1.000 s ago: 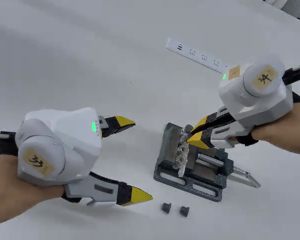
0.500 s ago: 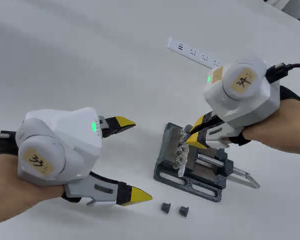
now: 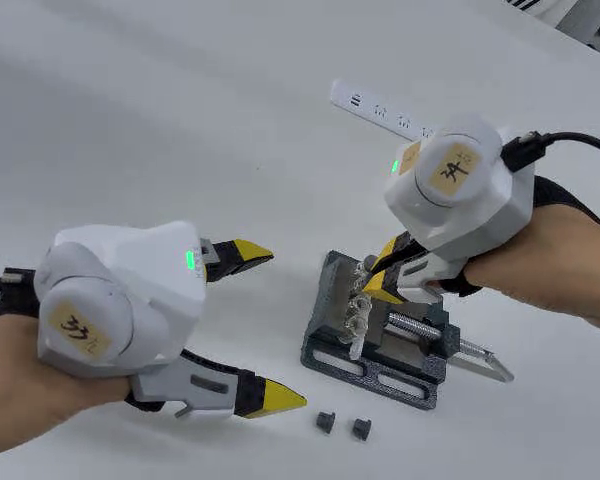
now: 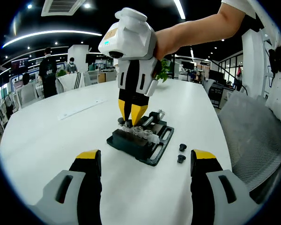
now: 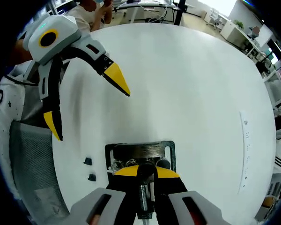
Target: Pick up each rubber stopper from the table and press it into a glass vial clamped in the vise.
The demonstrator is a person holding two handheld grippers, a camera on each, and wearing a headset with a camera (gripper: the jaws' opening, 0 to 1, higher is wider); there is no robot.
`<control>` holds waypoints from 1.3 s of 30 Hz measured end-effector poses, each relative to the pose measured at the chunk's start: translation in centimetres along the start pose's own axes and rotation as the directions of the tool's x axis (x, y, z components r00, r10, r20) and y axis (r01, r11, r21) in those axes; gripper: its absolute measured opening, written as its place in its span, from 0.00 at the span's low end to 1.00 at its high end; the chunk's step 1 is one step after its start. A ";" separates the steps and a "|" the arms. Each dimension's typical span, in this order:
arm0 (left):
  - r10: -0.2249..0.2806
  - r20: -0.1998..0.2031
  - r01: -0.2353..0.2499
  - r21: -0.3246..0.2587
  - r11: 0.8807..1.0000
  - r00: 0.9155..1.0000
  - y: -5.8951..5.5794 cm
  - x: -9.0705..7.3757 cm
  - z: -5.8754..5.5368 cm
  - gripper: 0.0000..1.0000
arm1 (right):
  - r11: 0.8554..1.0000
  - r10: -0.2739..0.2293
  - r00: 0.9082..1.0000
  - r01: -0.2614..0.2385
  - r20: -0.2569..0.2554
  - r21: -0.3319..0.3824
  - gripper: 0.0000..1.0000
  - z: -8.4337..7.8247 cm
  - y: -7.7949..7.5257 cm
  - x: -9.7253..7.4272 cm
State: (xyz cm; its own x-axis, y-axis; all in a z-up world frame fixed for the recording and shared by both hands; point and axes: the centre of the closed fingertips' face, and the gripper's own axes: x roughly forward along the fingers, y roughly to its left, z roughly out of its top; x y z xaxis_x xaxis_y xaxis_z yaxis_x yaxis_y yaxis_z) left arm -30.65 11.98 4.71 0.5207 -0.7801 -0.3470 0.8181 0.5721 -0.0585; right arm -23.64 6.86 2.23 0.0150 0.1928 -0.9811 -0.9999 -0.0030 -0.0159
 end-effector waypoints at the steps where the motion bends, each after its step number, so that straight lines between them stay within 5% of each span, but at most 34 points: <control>1: -0.001 -0.001 0.001 0.004 1.000 1.000 0.0 0.0 0.1 0.77 | 1.000 0.003 1.000 -0.003 0.005 0.010 0.06 0.0 0.0 0.0; 10: 0.002 -0.006 -0.002 0.004 1.000 1.000 -0.1 -0.3 0.2 0.77 | 1.000 0.000 0.998 -0.002 0.067 0.023 0.08 0.1 0.0 -0.1; 24: 0.002 -0.002 -0.002 0.000 1.000 1.000 0.0 -0.2 0.3 0.77 | 0.999 -0.002 0.996 -0.002 0.093 0.045 0.10 0.3 -0.1 -0.6; 39: -0.001 -0.005 0.001 0.000 1.000 1.000 0.0 -0.3 0.1 0.76 | 0.998 -0.007 0.991 -0.001 0.133 0.058 0.01 0.2 -0.2 -1.6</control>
State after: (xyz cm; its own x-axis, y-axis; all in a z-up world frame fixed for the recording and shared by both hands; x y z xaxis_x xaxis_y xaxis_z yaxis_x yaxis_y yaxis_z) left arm -30.76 12.17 4.85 0.5188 -0.7792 -0.3516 0.8184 0.5716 -0.0592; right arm -23.46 6.73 3.79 0.0207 0.3215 -0.9467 -0.9985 0.0537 -0.0035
